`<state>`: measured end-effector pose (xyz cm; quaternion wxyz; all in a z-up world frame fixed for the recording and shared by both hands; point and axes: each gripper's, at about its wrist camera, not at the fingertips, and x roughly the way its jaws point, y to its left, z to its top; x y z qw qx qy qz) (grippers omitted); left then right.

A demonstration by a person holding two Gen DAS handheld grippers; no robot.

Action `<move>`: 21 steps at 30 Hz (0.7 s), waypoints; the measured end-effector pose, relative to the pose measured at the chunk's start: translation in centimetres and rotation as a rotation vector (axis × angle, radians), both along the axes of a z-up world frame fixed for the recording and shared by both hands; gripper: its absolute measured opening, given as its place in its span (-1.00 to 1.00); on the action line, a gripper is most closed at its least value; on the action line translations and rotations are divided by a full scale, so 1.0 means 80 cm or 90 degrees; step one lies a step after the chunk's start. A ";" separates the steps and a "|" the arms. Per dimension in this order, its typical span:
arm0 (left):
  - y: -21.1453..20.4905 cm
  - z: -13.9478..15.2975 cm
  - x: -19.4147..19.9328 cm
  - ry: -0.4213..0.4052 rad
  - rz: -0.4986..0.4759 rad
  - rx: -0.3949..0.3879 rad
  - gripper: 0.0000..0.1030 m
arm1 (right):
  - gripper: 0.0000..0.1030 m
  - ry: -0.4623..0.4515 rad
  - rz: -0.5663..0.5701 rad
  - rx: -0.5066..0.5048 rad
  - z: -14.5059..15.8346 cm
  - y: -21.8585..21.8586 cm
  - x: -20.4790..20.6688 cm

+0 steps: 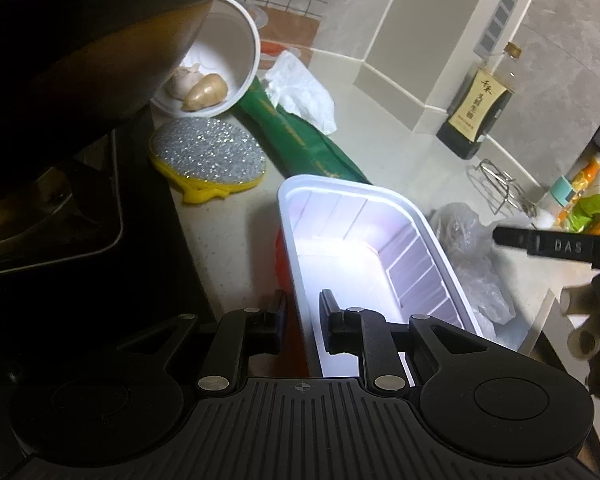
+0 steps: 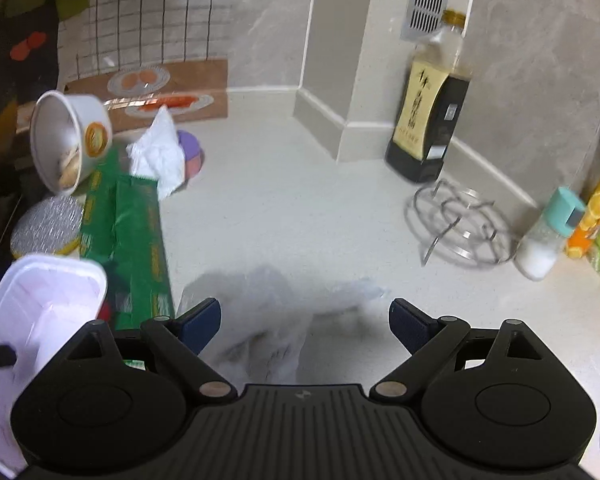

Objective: Collect trash
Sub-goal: 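Lift the clear bag with the right tool while the left tool holds the tray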

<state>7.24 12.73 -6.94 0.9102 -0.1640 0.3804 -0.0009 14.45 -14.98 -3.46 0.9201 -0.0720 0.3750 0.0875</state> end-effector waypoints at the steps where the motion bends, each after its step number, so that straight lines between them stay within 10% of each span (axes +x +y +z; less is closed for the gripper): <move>1: 0.000 -0.001 0.000 0.000 -0.001 0.000 -0.61 | 0.79 0.020 0.004 0.014 -0.004 -0.004 0.001; 21: 0.007 -0.016 0.002 0.016 -0.031 -0.008 -0.71 | 0.68 0.119 -0.055 0.087 -0.058 0.047 0.049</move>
